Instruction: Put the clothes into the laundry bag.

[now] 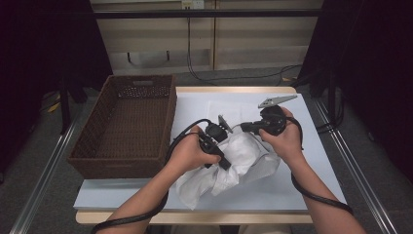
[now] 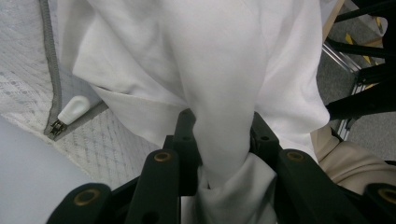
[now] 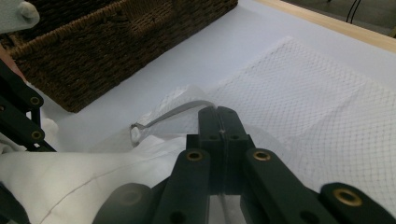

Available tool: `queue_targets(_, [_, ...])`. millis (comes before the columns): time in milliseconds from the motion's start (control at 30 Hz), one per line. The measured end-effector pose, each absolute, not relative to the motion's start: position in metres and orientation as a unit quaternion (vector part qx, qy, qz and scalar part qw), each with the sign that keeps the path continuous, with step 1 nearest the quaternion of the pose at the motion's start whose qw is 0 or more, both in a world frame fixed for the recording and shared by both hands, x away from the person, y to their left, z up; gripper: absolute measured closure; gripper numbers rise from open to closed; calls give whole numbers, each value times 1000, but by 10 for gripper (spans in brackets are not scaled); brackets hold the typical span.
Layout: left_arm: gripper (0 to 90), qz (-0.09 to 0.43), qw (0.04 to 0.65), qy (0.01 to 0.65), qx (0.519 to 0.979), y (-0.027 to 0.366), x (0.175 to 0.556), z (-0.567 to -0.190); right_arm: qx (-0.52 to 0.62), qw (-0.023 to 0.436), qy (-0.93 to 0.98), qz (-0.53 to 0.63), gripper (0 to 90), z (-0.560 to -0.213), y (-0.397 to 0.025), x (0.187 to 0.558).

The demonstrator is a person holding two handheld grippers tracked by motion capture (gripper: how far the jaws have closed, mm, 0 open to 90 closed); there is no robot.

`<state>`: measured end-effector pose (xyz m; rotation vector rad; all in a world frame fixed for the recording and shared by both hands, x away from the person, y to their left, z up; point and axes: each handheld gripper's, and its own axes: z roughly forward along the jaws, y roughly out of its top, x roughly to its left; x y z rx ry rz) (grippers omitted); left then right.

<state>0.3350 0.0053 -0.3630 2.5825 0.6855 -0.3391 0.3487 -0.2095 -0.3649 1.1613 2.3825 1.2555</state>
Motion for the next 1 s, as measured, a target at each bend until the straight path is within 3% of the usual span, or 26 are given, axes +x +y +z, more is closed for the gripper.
queue_targets(1000, [706, -116, 218, 292, 924, 3, 338, -365, 380, 106, 810, 434, 900, -365, -210, 338])
